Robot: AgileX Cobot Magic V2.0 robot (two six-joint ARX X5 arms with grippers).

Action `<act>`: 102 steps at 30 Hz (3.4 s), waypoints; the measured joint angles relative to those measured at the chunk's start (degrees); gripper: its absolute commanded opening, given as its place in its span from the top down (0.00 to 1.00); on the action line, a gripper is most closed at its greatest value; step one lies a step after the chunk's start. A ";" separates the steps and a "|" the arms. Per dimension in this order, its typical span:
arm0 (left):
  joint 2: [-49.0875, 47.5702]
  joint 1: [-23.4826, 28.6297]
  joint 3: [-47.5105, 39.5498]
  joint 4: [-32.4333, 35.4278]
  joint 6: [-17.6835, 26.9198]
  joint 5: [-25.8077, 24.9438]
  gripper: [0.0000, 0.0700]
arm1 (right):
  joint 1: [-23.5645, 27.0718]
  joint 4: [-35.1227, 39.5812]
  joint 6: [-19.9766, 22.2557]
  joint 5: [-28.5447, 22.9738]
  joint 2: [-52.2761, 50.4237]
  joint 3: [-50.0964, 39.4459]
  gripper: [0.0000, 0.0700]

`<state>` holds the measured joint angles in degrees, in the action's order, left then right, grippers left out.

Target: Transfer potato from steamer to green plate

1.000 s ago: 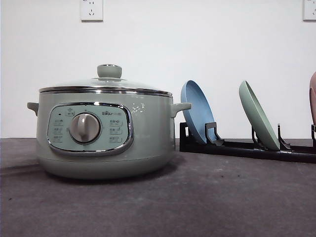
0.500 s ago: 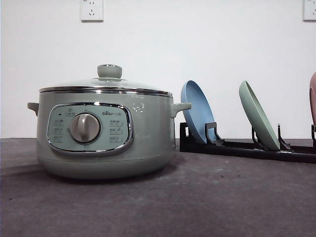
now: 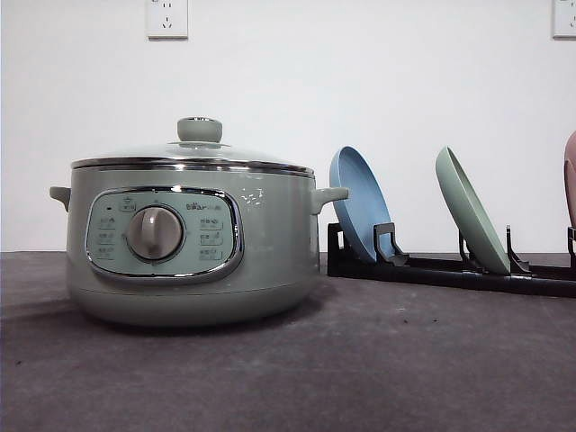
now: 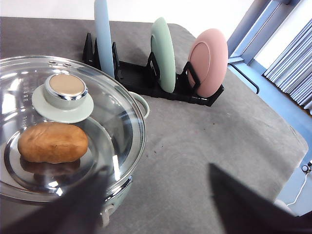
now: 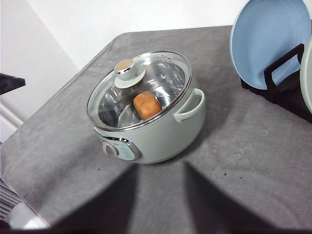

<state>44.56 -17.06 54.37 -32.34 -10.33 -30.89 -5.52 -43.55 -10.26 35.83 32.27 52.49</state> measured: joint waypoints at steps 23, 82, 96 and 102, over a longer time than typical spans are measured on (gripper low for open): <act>0.00 0.00 0.00 0.00 0.39 0.00 0.00 | 0.00 1.68 -0.80 -1.71 8.62 1.60 0.08; 2.64 0.00 0.00 -3.06 1.46 0.00 0.00 | -0.17 23.98 -7.08 -22.62 72.85 34.73 1.00; 2.64 0.00 0.00 -3.02 1.49 -0.01 0.00 | 0.27 22.85 -8.48 -18.46 66.21 34.91 1.00; 2.64 0.00 0.00 -3.02 1.98 -0.01 0.00 | -0.01 22.82 -8.45 -14.81 56.93 34.91 1.00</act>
<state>47.20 -17.06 54.37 -35.35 -8.35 -30.90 -5.53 -20.73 -18.71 21.03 89.20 87.39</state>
